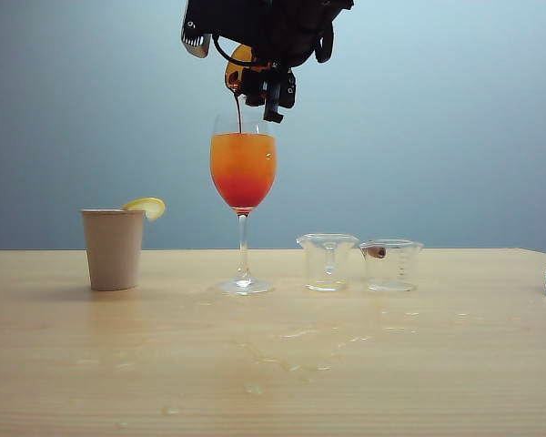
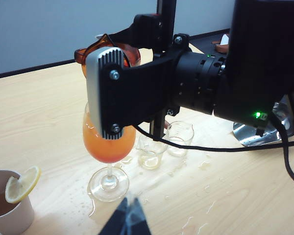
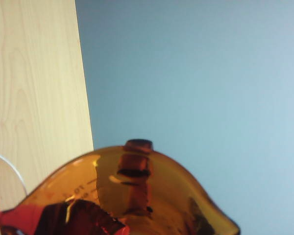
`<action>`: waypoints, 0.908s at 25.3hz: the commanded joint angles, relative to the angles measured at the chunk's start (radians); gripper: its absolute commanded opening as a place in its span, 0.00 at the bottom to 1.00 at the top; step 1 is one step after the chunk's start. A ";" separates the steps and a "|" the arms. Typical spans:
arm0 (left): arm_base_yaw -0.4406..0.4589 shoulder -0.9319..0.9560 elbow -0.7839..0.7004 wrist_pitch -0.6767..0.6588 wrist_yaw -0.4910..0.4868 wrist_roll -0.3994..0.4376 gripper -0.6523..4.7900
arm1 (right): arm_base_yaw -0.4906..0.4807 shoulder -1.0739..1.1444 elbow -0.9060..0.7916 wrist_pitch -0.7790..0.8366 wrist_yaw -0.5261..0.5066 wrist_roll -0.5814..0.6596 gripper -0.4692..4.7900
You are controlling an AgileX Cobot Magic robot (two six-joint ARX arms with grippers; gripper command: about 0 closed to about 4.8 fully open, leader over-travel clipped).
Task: Pick up the fourth measuring cup from the left, pour the grenadine inside into the goblet, and finally put the measuring cup back in its original place.
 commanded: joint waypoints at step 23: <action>0.001 -0.003 0.003 0.013 0.006 0.005 0.11 | 0.004 -0.004 0.007 0.036 -0.002 -0.119 0.37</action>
